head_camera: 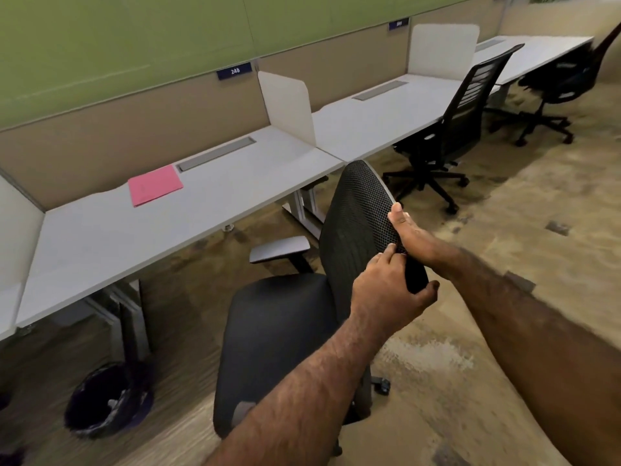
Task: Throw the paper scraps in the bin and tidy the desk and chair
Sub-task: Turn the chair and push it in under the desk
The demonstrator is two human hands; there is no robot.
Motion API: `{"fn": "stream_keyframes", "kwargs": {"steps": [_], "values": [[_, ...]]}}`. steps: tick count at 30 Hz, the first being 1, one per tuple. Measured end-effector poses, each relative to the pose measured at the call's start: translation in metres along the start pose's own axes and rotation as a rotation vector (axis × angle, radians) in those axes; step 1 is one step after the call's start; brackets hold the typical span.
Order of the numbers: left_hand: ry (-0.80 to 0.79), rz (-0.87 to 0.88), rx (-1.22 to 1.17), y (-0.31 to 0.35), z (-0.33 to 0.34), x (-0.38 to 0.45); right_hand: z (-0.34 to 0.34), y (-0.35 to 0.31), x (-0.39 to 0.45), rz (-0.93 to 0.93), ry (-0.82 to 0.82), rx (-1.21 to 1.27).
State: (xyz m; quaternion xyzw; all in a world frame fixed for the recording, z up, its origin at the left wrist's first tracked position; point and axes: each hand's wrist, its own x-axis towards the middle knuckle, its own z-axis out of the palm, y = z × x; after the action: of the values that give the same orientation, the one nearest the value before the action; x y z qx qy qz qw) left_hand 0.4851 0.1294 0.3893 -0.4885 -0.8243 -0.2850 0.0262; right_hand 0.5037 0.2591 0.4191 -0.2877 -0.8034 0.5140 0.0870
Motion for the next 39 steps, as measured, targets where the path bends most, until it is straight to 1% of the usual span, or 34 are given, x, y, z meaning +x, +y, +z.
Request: {"fn": "stream_keyframes", "kwargs": {"steps": [3,5,9,15,19,24,29,33,39], "values": [[0.038,0.006,-0.059,0.002,-0.003,-0.018,0.009,0.0,-0.019,-0.017,0.017,0.0],[0.049,0.027,-0.067,0.0,-0.009,-0.029,0.016,0.0,-0.028,-0.032,0.07,-0.064],[0.002,0.124,-0.018,-0.009,-0.026,-0.056,0.033,0.002,-0.043,-0.035,0.163,-0.25],[-0.051,0.204,-0.017,-0.033,-0.056,-0.11,0.054,0.015,-0.054,0.004,0.224,-0.366],[-0.082,0.285,-0.086,-0.058,-0.082,-0.145,0.069,0.018,-0.064,0.036,0.283,-0.365],[-0.122,0.31,-0.21,-0.101,-0.118,-0.182,0.084,0.013,-0.074,0.082,0.371,-0.355],[-0.144,0.392,-0.102,-0.149,-0.152,-0.204,0.093,0.006,-0.077,0.111,0.448,-0.471],[-0.135,0.362,-0.043,-0.181,-0.173,-0.222,0.094,0.007,-0.08,0.123,0.527,-0.48],[-0.037,0.251,-0.104,-0.222,-0.196,-0.249,0.091,0.011,-0.095,0.13,0.606,-0.35]]}}
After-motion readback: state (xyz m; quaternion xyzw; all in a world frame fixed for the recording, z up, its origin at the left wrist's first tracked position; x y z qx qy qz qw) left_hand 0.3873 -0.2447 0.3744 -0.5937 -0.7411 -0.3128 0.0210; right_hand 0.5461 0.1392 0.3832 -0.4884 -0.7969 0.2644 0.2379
